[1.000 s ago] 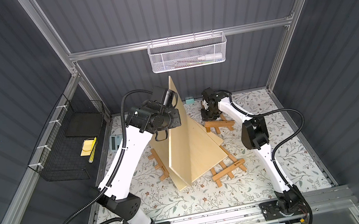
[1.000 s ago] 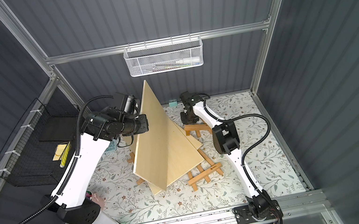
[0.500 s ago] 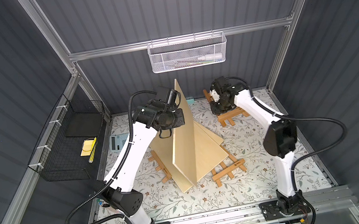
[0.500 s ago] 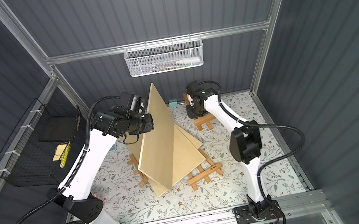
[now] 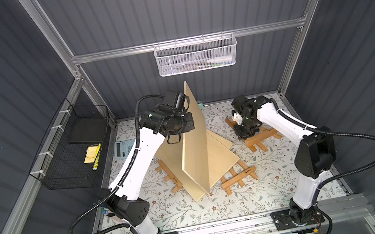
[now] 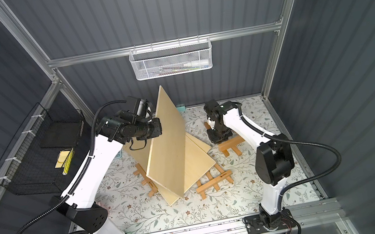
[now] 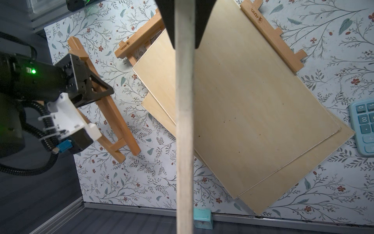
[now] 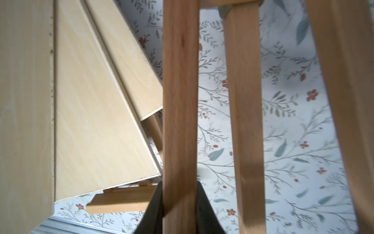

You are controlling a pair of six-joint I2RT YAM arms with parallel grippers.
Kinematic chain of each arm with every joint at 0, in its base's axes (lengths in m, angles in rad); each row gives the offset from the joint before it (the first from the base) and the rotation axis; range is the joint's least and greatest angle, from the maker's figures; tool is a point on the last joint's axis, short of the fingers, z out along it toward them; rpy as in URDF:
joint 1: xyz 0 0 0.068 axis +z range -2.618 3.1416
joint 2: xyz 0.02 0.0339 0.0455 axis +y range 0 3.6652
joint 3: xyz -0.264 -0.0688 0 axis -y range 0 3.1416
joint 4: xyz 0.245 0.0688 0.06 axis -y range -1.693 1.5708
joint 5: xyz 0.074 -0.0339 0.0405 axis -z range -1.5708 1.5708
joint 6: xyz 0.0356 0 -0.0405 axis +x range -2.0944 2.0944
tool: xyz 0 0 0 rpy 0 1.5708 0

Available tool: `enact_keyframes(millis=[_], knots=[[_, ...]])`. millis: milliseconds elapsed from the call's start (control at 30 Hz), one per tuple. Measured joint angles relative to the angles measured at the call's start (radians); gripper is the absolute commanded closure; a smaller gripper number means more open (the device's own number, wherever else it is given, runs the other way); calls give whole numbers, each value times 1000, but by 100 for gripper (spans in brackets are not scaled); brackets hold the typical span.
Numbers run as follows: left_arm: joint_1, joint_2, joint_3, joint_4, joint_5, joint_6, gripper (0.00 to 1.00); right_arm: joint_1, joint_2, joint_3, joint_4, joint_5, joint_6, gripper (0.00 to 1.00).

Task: Assemble the easel
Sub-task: Unfold the easel.

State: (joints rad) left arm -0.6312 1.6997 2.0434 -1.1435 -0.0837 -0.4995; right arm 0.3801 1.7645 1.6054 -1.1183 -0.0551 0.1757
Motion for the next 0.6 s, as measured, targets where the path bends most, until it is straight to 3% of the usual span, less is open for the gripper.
enact_keyframes(millis=[100, 300, 433, 600], knots=[[0, 0, 0, 0, 2, 3, 100, 0, -53, 32, -65, 41, 7, 100], [0, 13, 0, 10, 19, 21, 100, -30, -256, -6, 71, 24, 24, 100], [0, 18, -1, 24, 37, 36, 100, -42, -361, 1, 259, -23, 59, 100], [2, 12, -26, 55, 70, 52, 100, -36, -349, 86, 597, -156, 170, 100]])
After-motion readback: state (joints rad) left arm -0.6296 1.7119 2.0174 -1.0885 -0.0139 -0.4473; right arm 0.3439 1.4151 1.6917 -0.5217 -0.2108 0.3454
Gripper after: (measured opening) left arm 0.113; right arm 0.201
